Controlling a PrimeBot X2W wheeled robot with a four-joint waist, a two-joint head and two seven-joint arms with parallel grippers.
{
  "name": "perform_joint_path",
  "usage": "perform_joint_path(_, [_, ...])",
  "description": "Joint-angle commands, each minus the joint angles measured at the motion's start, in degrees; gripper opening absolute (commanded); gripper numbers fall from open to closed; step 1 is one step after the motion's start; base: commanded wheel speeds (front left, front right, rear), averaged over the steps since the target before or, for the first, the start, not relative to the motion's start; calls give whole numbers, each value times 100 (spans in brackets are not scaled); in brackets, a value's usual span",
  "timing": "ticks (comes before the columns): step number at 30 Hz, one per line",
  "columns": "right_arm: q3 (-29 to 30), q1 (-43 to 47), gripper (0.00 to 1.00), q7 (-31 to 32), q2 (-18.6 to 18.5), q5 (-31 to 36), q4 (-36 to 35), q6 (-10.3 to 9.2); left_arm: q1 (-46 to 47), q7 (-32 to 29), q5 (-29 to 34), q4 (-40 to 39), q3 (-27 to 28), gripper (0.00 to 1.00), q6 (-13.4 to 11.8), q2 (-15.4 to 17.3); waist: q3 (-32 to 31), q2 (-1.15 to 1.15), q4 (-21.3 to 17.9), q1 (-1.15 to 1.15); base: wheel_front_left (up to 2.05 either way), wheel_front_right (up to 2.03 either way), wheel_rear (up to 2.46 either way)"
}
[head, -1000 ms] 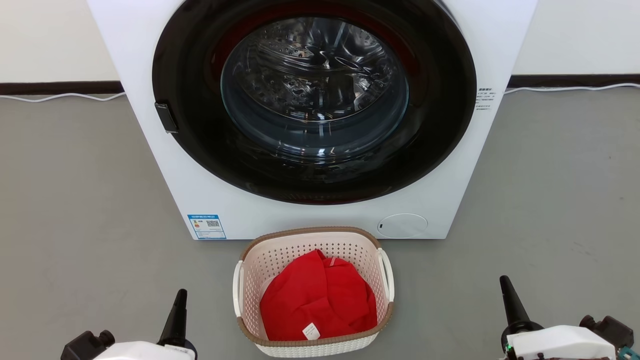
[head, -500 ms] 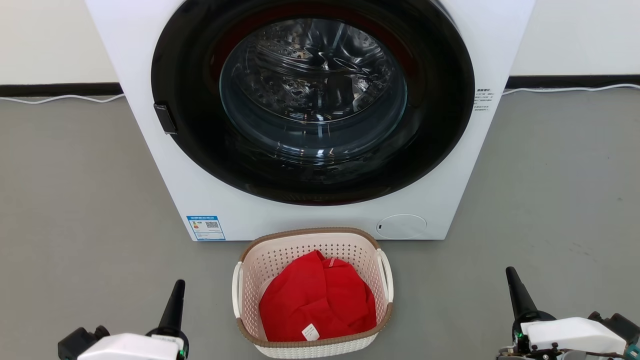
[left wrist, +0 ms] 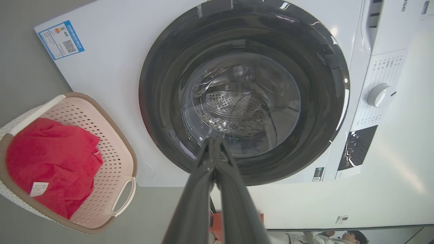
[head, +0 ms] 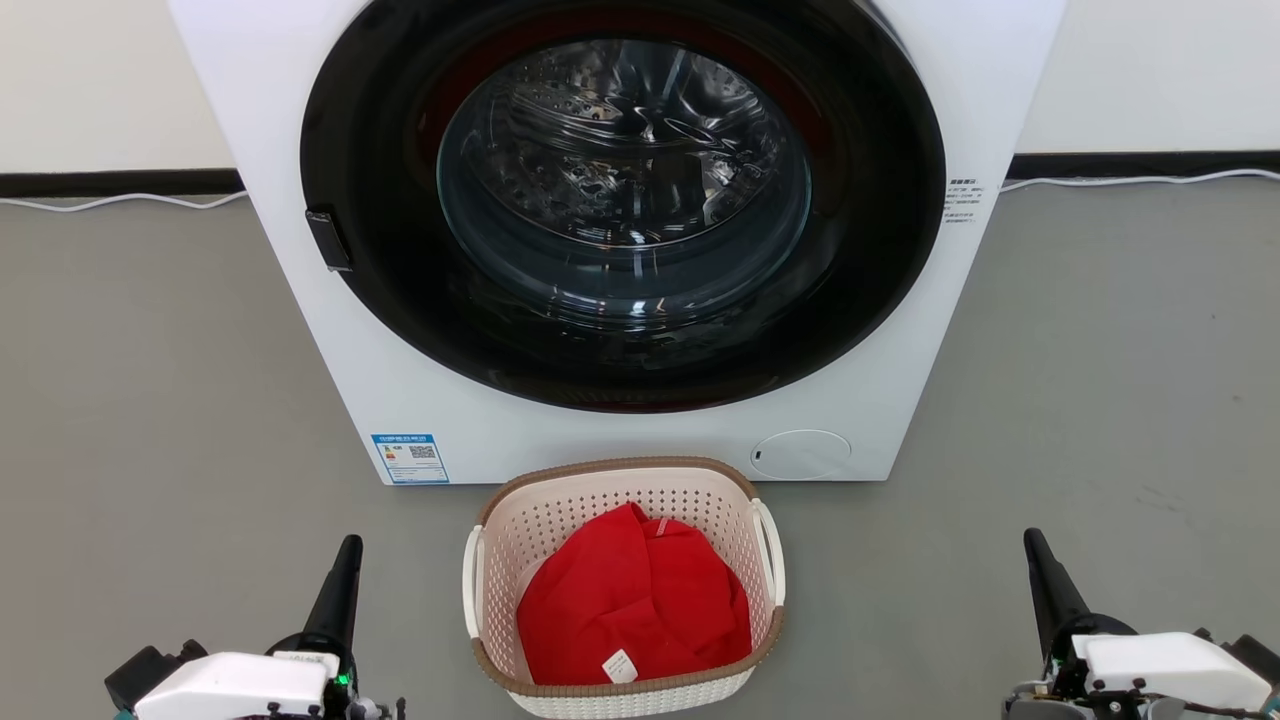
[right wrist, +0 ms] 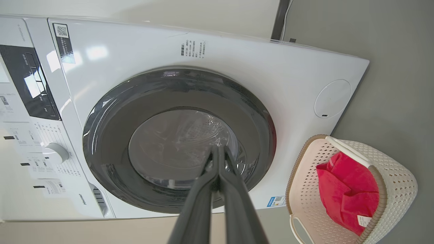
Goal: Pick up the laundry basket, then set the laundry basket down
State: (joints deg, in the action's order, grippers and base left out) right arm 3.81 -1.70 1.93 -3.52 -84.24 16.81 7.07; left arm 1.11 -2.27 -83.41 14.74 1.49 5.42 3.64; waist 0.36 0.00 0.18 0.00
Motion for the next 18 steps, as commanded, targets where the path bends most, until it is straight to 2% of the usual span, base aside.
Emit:
perform_joint_path(1, [-57,-360,0,92,-66,-180,-217,39,332,-48,-196,-126,185,0,75,51,-2,0,-2,0,0,0,0])
perform_joint_path(14, [99,-432,0,316,-59,-924,-288,42,491,-274,-1013,-77,321,0,205,54,-18,0,-18,0,0,0,0])
perform_joint_path(18, [109,-433,0,325,-53,-928,-289,42,494,-284,-1018,-76,332,0,207,48,-18,0,-18,0,0,0,0])
